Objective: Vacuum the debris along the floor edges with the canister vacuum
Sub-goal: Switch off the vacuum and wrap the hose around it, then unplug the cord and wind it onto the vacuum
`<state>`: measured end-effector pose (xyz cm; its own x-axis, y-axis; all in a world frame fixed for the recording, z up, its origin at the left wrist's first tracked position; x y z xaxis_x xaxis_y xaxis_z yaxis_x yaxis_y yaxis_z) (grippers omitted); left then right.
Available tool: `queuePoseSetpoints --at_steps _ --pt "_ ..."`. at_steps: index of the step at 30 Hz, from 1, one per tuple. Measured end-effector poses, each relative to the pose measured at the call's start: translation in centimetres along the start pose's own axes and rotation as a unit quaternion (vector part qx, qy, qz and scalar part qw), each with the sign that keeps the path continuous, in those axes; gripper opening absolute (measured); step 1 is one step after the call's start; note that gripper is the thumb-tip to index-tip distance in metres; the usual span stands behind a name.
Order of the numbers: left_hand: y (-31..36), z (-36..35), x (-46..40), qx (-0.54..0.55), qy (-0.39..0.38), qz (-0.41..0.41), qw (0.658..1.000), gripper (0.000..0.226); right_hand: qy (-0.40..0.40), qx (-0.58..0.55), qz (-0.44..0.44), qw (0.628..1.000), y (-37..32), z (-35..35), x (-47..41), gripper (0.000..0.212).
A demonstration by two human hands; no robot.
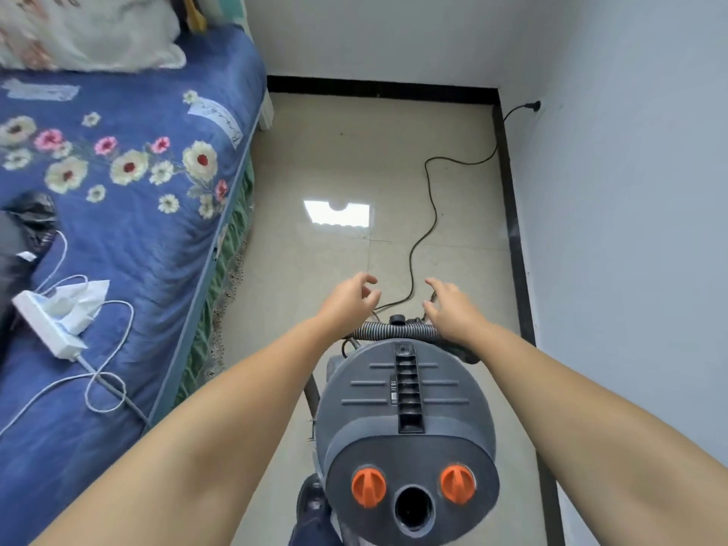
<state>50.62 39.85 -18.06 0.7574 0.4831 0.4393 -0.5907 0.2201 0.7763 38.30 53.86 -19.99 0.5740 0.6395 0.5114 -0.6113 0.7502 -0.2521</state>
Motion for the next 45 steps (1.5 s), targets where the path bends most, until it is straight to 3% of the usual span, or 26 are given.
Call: queuePoseSetpoints --at_steps 6,12,21,26,35,45 --pt "5.4 8.0 7.2 -0.009 0.068 -0.127 0.99 0.026 0.078 0.004 0.025 0.997 -7.5 6.4 5.2 0.052" --pt "4.2 17.3 10.3 -0.032 0.076 -0.204 0.976 0.024 0.132 0.032 0.016 0.991 -17.5 8.6 7.2 0.051" --pt "-3.8 31.8 13.1 -0.162 0.064 -0.199 0.964 0.028 0.117 0.079 0.008 0.99 -32.4 7.0 6.2 0.05" --pt "-3.6 34.8 10.4 -0.183 0.072 -0.201 0.96 0.03 0.131 0.078 -0.022 0.988 -31.6 8.3 4.7 0.049" --pt "4.5 33.0 -0.4 -0.229 0.004 -0.27 0.935 0.036 0.129 0.035 -0.081 0.988 -27.1 13.6 -1.7 0.049" --pt "10.7 42.5 -14.3 -0.209 0.04 -0.239 0.947 0.035 0.095 0.05 -0.051 0.993 -30.2 24.5 -15.9 0.048"
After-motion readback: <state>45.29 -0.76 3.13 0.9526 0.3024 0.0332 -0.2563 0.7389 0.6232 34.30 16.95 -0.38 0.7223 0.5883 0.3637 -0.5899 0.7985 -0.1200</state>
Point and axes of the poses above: each hand's wrist, its own x-axis away from the middle knuckle, its own z-axis out of the back of the hand, y = z × x, the point moved 4 cm from there along -x, towards the middle knuckle, and after that the axes turned 12 degrees about x, right-handed, at the moved point
